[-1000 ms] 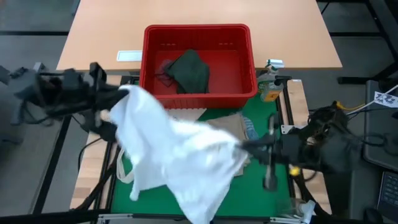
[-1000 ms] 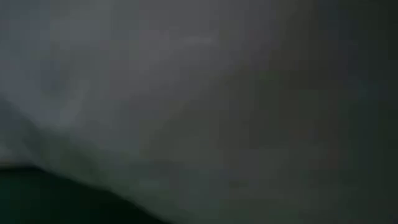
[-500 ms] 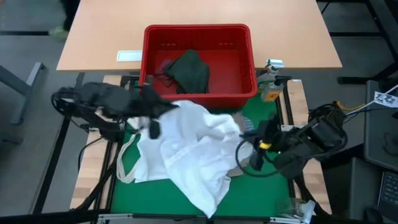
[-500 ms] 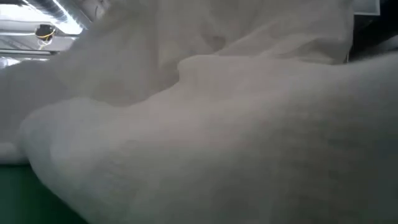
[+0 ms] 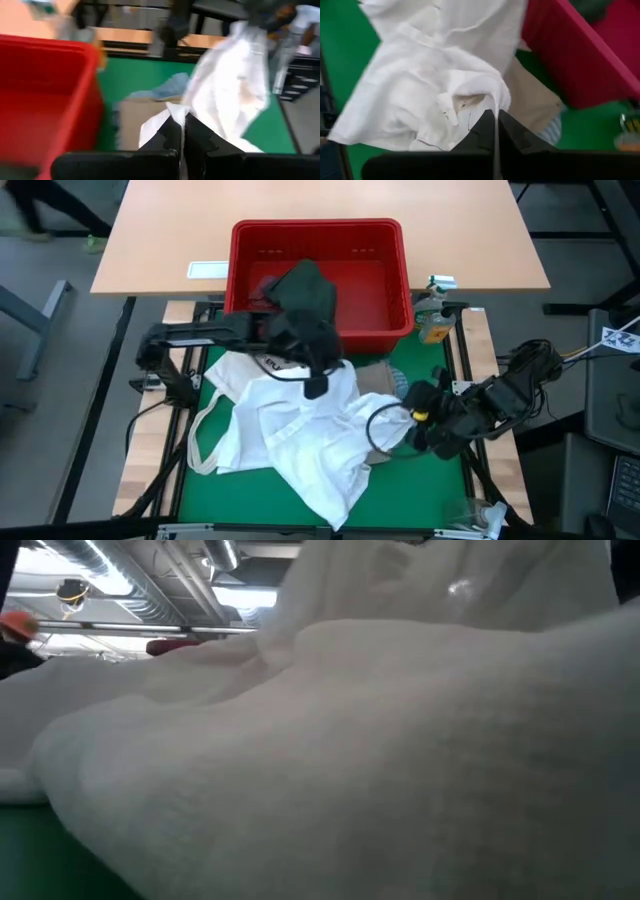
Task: Fold Laundry from Bin
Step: Remove the white polo shirt from the red bin
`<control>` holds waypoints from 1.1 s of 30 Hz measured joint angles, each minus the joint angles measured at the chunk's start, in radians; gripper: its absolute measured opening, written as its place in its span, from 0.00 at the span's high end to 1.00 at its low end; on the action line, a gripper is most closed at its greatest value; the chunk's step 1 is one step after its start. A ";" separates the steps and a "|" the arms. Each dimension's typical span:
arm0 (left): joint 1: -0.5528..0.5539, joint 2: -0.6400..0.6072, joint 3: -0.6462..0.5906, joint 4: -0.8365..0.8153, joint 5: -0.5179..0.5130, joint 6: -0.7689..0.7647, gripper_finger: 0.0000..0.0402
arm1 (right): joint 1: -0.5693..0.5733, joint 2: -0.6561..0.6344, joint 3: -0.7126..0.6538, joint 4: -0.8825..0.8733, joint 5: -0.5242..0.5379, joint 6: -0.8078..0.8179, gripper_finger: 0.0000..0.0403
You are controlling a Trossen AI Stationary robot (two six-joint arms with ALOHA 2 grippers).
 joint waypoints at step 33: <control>0.221 0.249 0.000 0.492 -0.222 0.190 0.99 | -0.352 -0.603 -0.792 0.001 0.306 0.287 0.99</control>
